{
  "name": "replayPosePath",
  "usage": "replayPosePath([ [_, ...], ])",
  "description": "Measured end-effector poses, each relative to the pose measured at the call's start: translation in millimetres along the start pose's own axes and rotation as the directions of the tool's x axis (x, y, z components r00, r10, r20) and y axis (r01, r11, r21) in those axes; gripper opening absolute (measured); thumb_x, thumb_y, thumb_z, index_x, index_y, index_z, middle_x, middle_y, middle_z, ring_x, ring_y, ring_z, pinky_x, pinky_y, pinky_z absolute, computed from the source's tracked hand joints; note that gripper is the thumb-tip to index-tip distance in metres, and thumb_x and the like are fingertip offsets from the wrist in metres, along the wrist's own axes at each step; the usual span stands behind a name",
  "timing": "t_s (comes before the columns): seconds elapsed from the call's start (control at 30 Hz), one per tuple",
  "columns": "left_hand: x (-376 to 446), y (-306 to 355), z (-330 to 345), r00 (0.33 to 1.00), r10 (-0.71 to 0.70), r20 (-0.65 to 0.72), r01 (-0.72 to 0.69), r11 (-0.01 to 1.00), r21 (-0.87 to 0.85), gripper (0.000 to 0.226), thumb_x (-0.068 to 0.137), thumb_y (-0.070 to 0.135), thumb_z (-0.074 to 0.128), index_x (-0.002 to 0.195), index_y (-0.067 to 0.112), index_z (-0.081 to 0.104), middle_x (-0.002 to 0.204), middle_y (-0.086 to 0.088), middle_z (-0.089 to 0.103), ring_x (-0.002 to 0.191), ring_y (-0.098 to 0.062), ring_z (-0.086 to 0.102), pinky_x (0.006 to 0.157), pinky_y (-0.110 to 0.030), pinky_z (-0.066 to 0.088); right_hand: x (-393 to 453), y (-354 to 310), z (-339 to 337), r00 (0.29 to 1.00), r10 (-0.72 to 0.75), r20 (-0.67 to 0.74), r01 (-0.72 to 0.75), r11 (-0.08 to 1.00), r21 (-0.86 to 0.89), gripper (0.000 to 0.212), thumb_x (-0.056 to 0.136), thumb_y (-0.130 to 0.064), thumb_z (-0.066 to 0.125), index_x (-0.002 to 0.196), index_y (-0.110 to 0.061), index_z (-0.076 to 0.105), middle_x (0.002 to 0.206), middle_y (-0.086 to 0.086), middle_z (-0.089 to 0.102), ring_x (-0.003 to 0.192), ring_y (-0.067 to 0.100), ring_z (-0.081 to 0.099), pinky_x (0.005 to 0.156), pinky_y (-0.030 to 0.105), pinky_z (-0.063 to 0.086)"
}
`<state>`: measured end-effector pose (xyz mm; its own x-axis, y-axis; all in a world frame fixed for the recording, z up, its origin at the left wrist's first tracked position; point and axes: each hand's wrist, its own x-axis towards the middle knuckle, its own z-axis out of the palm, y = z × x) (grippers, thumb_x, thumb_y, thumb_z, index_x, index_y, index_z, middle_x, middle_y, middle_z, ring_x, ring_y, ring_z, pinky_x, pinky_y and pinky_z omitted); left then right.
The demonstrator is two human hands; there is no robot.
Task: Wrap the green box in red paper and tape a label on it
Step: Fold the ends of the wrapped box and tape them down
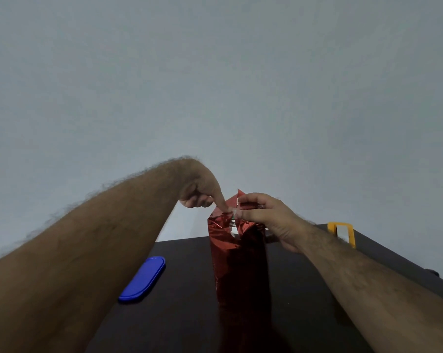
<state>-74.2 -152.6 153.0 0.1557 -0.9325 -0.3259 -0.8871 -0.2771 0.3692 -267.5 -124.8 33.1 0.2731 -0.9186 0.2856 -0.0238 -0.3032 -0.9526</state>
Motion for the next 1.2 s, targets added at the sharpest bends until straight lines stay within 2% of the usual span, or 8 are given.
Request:
replayPosePath([
  [0.13,5,-15,-4,1.0,0.001,-0.012,-0.002,0.99,-0.138,0.046,0.085,0.037,0.088,0.068,0.019,0.049,0.051,0.008,0.041,0.04,-0.004,0.03,0.043,-0.015,0.022,1,2,-2,1.0,-0.006,-0.004,0.006,1.0,-0.001,0.042,0.08,-0.032,0.089,0.116,-0.041,0.071,0.118,0.0,0.073,0.105,0.022,0.07,0.088,0.044,0.052],
  [0.27,0,-14,14,1.0,0.03,-0.002,-0.03,0.983,-0.184,0.051,0.075,0.056,0.091,0.099,0.018,0.067,0.055,0.007,0.037,0.044,-0.005,0.026,0.048,-0.017,0.022,2,3,-3,1.0,0.002,-0.012,-0.002,1.0,-0.018,0.051,0.077,-0.035,0.091,0.121,-0.047,0.066,0.123,0.003,0.072,0.113,0.026,0.069,0.093,0.048,0.051],
  [0.4,9,-33,13,0.988,0.098,-0.123,-0.126,0.959,-0.253,0.039,0.083,0.039,0.09,0.091,0.012,0.063,0.059,0.002,0.044,0.048,-0.01,0.032,0.049,-0.022,0.027,1,4,-4,1.0,-0.004,-0.006,0.004,1.0,-0.021,0.046,0.08,-0.038,0.089,0.121,-0.045,0.068,0.124,0.0,0.074,0.113,0.022,0.071,0.094,0.043,0.052],
  [0.57,-6,-67,32,0.666,0.521,-0.534,-0.716,0.646,-0.265,0.006,0.091,0.012,0.074,0.097,0.015,0.072,0.076,0.0,0.066,0.066,-0.013,0.059,0.06,-0.028,0.048,-2,6,-10,0.958,-0.225,-0.18,0.191,0.964,-0.187,0.042,0.093,-0.07,0.058,0.113,-0.037,0.074,0.121,-0.012,0.073,0.117,0.007,0.067,0.104,0.046,0.056],
  [0.77,-37,-99,69,0.447,0.729,-0.519,-0.853,0.523,0.001,0.029,0.071,0.024,0.08,0.1,0.027,0.078,0.099,0.014,0.076,0.095,-0.008,0.067,0.078,-0.029,0.053,-31,9,-16,0.817,-0.572,-0.068,0.452,0.709,-0.541,0.073,0.064,-0.08,0.08,0.116,-0.03,0.075,0.127,-0.017,0.069,0.119,0.002,0.063,0.098,0.021,0.052],
  [0.9,-36,-104,87,0.45,0.71,-0.542,-0.841,0.541,0.011,0.042,0.067,0.036,0.1,0.102,0.035,0.076,0.105,0.015,0.075,0.105,-0.008,0.067,0.086,-0.027,0.052,-36,2,-9,0.834,-0.551,0.035,0.44,0.627,-0.643,0.05,0.068,-0.057,0.091,0.111,-0.033,0.081,0.111,-0.019,0.075,0.11,-0.001,0.067,0.094,0.023,0.054],
  [1.0,-30,-99,92,0.422,0.672,-0.608,-0.852,0.523,-0.014,0.012,0.085,0.03,0.088,0.093,0.033,0.079,0.096,0.01,0.077,0.088,-0.012,0.07,0.076,-0.033,0.054,-30,-8,2,0.841,-0.535,-0.077,0.41,0.725,-0.553,0.007,0.085,-0.029,0.086,0.092,-0.032,0.085,0.09,-0.017,0.079,0.093,0.002,0.073,0.083,0.025,0.056],
  [1.2,-38,-88,85,0.594,0.513,-0.619,-0.795,0.489,-0.358,0.006,0.096,0.012,0.075,0.093,0.009,0.08,0.089,-0.009,0.079,0.083,-0.018,0.073,0.082,-0.032,0.057,-15,-26,15,0.948,-0.252,-0.197,0.189,0.938,-0.291,0.011,0.087,-0.013,0.084,0.077,-0.01,0.079,0.078,0.004,0.078,0.075,0.015,0.072,0.075,0.033,0.06],
])
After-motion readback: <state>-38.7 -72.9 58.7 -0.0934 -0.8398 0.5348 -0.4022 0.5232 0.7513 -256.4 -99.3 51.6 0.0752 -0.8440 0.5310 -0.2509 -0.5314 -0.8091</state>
